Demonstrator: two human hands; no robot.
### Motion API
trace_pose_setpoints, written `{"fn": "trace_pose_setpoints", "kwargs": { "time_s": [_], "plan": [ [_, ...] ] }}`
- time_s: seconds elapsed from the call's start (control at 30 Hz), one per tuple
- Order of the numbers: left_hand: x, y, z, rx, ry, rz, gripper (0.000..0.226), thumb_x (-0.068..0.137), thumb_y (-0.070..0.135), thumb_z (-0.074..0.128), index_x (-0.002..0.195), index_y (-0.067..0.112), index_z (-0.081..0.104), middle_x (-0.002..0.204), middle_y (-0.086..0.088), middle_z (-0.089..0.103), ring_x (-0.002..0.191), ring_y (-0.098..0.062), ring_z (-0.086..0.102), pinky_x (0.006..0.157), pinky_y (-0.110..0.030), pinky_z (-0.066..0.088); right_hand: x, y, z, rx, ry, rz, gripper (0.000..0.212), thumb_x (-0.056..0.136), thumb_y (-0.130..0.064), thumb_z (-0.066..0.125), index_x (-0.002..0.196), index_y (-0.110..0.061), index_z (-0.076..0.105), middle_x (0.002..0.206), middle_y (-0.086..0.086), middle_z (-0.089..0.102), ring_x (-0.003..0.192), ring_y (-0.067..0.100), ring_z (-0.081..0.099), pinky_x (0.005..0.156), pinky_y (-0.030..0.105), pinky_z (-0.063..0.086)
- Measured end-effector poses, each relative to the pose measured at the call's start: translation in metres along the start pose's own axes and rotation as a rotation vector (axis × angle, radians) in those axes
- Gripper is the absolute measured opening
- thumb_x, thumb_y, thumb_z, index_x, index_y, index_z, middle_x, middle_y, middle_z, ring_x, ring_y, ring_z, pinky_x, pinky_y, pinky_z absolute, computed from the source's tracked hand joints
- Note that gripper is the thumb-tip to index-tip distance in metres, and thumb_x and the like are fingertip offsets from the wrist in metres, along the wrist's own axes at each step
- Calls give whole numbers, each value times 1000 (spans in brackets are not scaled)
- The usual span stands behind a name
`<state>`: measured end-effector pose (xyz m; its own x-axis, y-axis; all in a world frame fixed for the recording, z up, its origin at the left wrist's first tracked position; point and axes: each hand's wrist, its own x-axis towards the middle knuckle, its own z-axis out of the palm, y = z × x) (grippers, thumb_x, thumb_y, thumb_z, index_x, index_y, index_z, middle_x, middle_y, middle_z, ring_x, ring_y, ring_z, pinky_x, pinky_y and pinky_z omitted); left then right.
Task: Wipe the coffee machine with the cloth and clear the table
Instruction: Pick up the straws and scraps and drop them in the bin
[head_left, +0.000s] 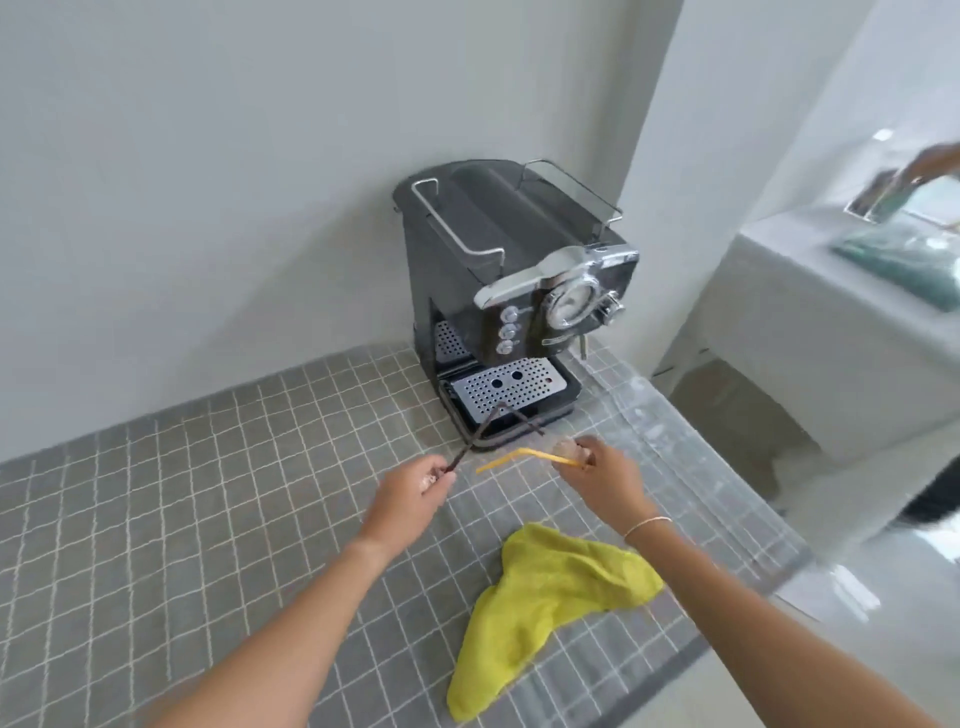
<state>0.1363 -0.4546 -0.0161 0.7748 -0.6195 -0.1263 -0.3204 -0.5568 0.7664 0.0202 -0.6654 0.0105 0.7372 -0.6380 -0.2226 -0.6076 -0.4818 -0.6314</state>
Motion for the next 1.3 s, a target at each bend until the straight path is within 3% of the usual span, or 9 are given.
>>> {"fn": "trace_pose_setpoints", "kwargs": {
  "time_s": [0.2, 0.33, 0.5, 0.63, 0.83, 0.93, 1.07, 1.2, 1.3],
  "plan": [
    [33, 91, 85, -103, -143, 30, 18, 97, 25, 54, 106, 13, 64, 90, 3, 64, 75, -8, 60, 61, -10, 45, 25, 89, -77, 214, 166, 140, 35, 83, -34, 62, 111, -11, 60, 85, 5, 60, 75, 21, 53, 68, 30, 39],
    [64, 164, 156, -208, -166, -3, 7, 95, 23, 57, 90, 20, 61, 75, 6, 61, 63, -6, 58, 56, -13, 45, 68, 156, -127, 425, 200, 184, 37, 82, -43, 59, 107, -15, 60, 71, -3, 53, 60, 13, 47, 59, 27, 40],
    [99, 236, 246, -317, -243, -162, 12, 96, 23, 55, 90, 16, 61, 65, 5, 57, 43, 3, 51, 46, -13, 42, 106, 239, -174, 590, 125, 305, 39, 82, -46, 58, 105, -15, 59, 69, -2, 51, 55, 14, 45, 49, 25, 39],
    [116, 266, 305, -415, -290, -334, 22, 97, 21, 53, 75, 20, 57, 69, 1, 56, 54, -10, 51, 43, -16, 44, 120, 291, -178, 747, -34, 447, 21, 86, -37, 57, 86, -17, 52, 64, 2, 44, 47, 13, 41, 43, 21, 36],
    [140, 285, 362, -401, -309, -480, 10, 96, 21, 52, 91, 13, 54, 71, 2, 52, 61, -9, 54, 48, -13, 51, 134, 335, -165, 983, -97, 662, 20, 88, -20, 52, 107, -14, 48, 86, 7, 53, 67, 20, 54, 59, 28, 47],
    [153, 288, 380, -362, -343, -511, 27, 96, 20, 50, 70, 17, 54, 63, 3, 53, 61, -12, 54, 67, -21, 53, 144, 346, -166, 1048, -111, 682, 17, 89, -17, 51, 106, -14, 52, 95, 9, 55, 78, 21, 56, 65, 32, 50],
    [160, 288, 391, -267, -397, -504, 37, 97, 14, 42, 60, 19, 46, 56, 3, 44, 47, -7, 45, 48, -11, 36, 157, 356, -169, 872, -188, 661, 44, 91, -21, 46, 134, -12, 40, 113, 9, 49, 91, 27, 53, 87, 50, 45],
    [157, 283, 394, -222, -450, -492, 31, 96, 17, 37, 66, 13, 42, 71, -6, 43, 73, -22, 41, 71, -30, 35, 159, 368, -169, 736, -181, 684, 45, 92, -19, 46, 135, -12, 39, 140, 17, 42, 126, 38, 44, 98, 53, 40],
    [153, 285, 381, -230, -467, -461, 29, 99, 17, 36, 75, 14, 54, 80, -6, 54, 87, -21, 46, 85, -29, 36, 155, 362, -165, 734, -96, 689, 47, 86, -17, 50, 132, -12, 45, 134, 13, 49, 124, 34, 47, 103, 47, 40]
  ]
}}
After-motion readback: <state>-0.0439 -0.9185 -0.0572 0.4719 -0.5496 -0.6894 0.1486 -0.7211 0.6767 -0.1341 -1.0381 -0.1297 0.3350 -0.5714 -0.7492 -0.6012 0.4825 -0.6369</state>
